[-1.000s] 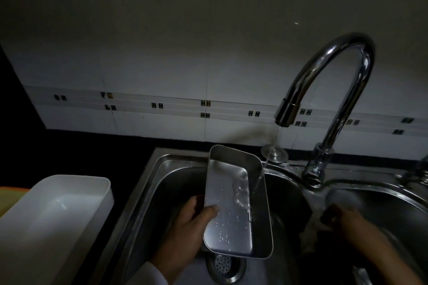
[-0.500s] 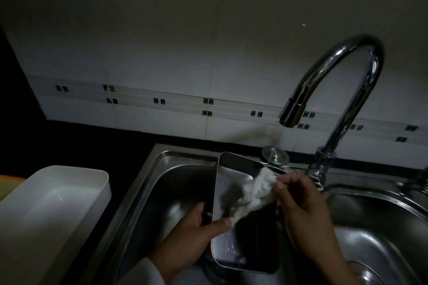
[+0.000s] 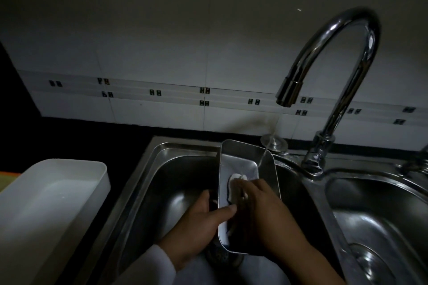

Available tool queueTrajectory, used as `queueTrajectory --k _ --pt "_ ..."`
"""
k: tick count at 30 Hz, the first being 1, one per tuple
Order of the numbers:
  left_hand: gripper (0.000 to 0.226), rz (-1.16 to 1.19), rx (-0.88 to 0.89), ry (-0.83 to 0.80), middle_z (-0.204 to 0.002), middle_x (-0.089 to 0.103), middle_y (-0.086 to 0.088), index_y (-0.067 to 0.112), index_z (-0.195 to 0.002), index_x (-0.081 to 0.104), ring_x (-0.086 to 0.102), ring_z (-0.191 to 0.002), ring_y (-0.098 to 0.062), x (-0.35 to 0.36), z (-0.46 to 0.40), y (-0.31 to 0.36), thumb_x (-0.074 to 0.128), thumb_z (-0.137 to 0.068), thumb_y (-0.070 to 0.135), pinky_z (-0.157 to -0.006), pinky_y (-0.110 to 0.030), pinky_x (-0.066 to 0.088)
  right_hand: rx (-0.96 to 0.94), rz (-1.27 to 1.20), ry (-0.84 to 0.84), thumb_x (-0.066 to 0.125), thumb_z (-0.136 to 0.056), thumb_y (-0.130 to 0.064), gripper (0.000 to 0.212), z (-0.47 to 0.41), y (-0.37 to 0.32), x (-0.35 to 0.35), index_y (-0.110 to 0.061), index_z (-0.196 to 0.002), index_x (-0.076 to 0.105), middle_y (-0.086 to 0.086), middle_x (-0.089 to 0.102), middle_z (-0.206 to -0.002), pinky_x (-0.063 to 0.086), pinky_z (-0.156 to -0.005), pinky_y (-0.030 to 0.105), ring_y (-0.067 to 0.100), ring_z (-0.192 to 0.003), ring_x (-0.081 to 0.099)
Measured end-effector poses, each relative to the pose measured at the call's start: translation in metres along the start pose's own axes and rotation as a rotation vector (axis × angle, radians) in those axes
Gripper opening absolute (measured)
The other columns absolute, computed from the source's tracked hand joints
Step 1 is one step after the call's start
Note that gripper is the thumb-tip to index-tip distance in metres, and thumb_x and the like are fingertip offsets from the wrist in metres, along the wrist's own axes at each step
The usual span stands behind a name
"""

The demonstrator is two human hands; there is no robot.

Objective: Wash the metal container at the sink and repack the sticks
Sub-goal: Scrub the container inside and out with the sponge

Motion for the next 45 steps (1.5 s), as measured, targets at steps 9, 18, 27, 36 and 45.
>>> queueTrajectory --k 9,18,27,36,45 --pt "0.033 0.018 0.097 -0.01 -0.117 0.081 0.005 0.021 -0.136 0.066 0.076 -0.107 -0.007 0.009 0.005 0.011 0.055 -0.106 0.028 -0.09 -0.019 0.059 -0.014 0.136 -0.008 0.074 -0.071 -0.056 0.078 0.001 -0.011 -0.012 -0.037 -0.142 0.048 -0.015 0.052 -0.129 0.051 -0.098 0.03 0.014 -0.112 0.054" --pt "0.063 -0.224 0.23 0.118 -0.157 0.049 0.015 0.055 -0.16 0.018 0.051 -0.141 -0.009 0.008 0.004 0.01 0.049 -0.106 0.049 -0.121 -0.037 0.041 0.286 0.446 -0.143 0.054 -0.094 -0.024 0.017 0.01 -0.027 -0.02 -0.021 -0.106 0.066 0.002 0.071 -0.109 0.055 -0.08 0.031 0.022 -0.099 0.071" --pt "0.039 -0.159 0.079 0.11 -0.132 0.072 0.012 0.044 -0.143 0.056 0.067 -0.124 -0.011 0.01 -0.001 0.0 0.054 -0.104 0.046 -0.118 -0.042 0.046 0.197 0.173 0.037 0.059 -0.094 -0.015 0.067 -0.008 -0.017 -0.02 -0.026 -0.156 0.037 0.001 0.057 -0.145 0.047 -0.102 0.029 0.021 -0.128 0.057" --pt "0.071 -0.292 0.066 0.055 -0.147 0.062 0.006 0.049 -0.152 0.037 0.065 -0.126 -0.019 0.007 -0.006 -0.01 0.037 -0.087 0.079 -0.105 -0.034 0.051 0.221 0.238 0.043 0.058 -0.093 -0.046 0.054 0.0 -0.016 -0.024 -0.042 -0.145 0.045 0.002 0.046 -0.139 0.055 -0.086 0.035 0.024 -0.111 0.065" --pt "0.073 -0.372 0.206 -0.14 -0.158 0.047 0.022 0.06 -0.158 0.014 0.054 -0.139 -0.008 0.021 0.007 -0.006 0.038 -0.091 0.073 -0.105 -0.026 0.052 0.349 0.331 0.037 0.058 -0.092 -0.049 0.061 -0.011 0.021 0.005 -0.019 -0.143 0.039 0.013 0.048 -0.129 0.049 -0.093 0.038 0.032 -0.112 0.051"
Point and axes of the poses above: each hand's wrist, its own z-axis away from the middle knuckle, its own x-axis out of the palm, y = z × x, the point moved 2 cm from there along -z, towards the middle knuckle
